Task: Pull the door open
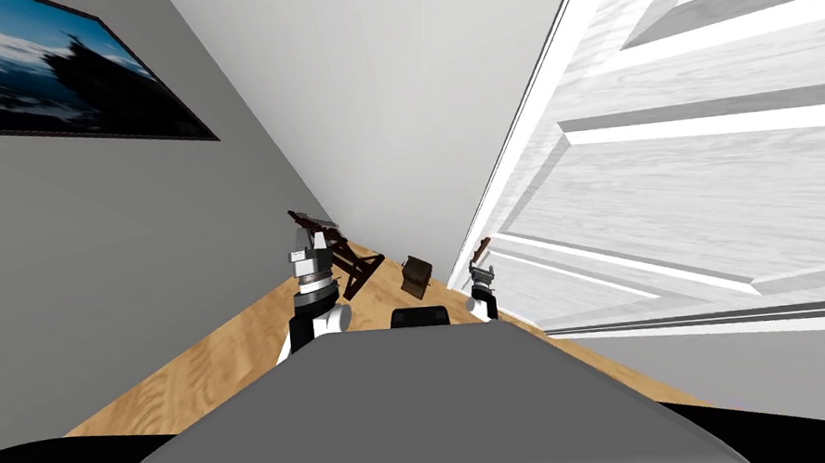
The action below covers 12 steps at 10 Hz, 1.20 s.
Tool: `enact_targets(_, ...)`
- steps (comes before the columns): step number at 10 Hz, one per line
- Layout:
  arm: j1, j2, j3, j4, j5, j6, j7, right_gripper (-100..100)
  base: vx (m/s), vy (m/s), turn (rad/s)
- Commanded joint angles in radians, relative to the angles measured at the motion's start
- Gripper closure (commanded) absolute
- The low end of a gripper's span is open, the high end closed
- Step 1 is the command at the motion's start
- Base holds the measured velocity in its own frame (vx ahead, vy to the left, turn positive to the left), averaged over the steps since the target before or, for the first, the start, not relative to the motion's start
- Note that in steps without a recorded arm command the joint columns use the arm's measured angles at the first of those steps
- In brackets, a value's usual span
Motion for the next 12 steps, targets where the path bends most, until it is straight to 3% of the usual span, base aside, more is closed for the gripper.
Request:
enact_targets(1,0.019,-0.036,0.001,0.005,-0.007,-0.003,-0.041,-100,0.201,-0.008,0.059)
enact_targets(2,0.019,-0.036,0.001,0.005,-0.007,-0.003,-0.041,-100,0.143,-0.016,0.021)
enact_targets(4,0.03,-0.061,0.003,0.014,-0.011,-0.008,-0.071,-100,0.082,-0.006,0.027)
enact_targets(5,0.041,-0.086,0.005,0.022,-0.015,-0.013,-0.1,-100,0.101,-0.002,0.057)
enact_targets(8,0.06,-0.129,0.008,0.036,-0.022,-0.021,-0.151,-100,0.094,-0.002,0.028)
enact_targets(9,0.064,-0.137,0.009,0.039,-0.023,-0.022,-0.16,-100,-0.001,-0.004,0.011)
enact_targets(12,0.064,-0.137,0.009,0.039,-0.023,-0.022,-0.16,-100,0.0,0.0,0.0)
